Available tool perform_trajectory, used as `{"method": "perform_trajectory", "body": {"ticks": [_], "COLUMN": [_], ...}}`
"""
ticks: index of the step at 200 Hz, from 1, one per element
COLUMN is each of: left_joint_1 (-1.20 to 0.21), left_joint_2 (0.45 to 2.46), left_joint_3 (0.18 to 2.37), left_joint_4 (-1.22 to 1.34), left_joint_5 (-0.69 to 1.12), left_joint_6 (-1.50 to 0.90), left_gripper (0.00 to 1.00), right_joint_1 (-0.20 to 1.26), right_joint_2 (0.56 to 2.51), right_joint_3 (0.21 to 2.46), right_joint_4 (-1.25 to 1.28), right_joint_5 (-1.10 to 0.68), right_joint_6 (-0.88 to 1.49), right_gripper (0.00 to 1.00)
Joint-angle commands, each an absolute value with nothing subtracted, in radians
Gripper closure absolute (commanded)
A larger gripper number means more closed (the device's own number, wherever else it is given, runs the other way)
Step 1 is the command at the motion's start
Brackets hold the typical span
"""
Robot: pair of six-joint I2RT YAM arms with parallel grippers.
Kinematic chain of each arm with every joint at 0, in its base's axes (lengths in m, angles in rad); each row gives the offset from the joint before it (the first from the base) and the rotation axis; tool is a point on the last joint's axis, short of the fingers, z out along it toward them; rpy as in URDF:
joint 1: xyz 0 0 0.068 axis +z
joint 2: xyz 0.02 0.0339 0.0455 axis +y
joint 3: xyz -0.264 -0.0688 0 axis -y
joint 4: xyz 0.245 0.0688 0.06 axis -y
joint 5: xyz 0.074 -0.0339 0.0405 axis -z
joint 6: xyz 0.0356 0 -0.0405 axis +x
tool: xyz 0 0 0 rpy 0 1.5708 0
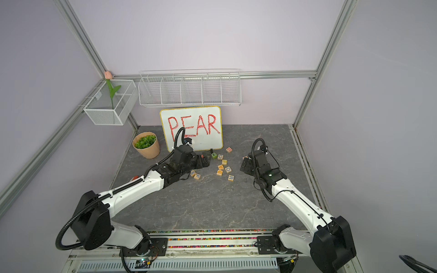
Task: Spell the uppercase word “pear” with letter blocks
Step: Pick up the letter block from the center of the board.
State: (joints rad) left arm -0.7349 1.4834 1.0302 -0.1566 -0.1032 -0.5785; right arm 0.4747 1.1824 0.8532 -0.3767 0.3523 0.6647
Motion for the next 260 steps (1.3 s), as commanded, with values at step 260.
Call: {"method": "perform_trajectory", "body": {"ticks": [260], "left_joint_1": [-0.705], "left_joint_2": [1.569], "left_joint_3": [1.058], "left_joint_4": [-0.359], "left_joint_5": [-0.272], "left_joint_6": [-0.545], "left_gripper": [0.01], "right_joint_1": [0.463], "right_joint_2": [1.379], "right_joint_3": [0.927], "right_joint_4": [-0.284], "right_joint_5": [0.276], "right_joint_6": [0.518], "right_gripper": [0.11]}}
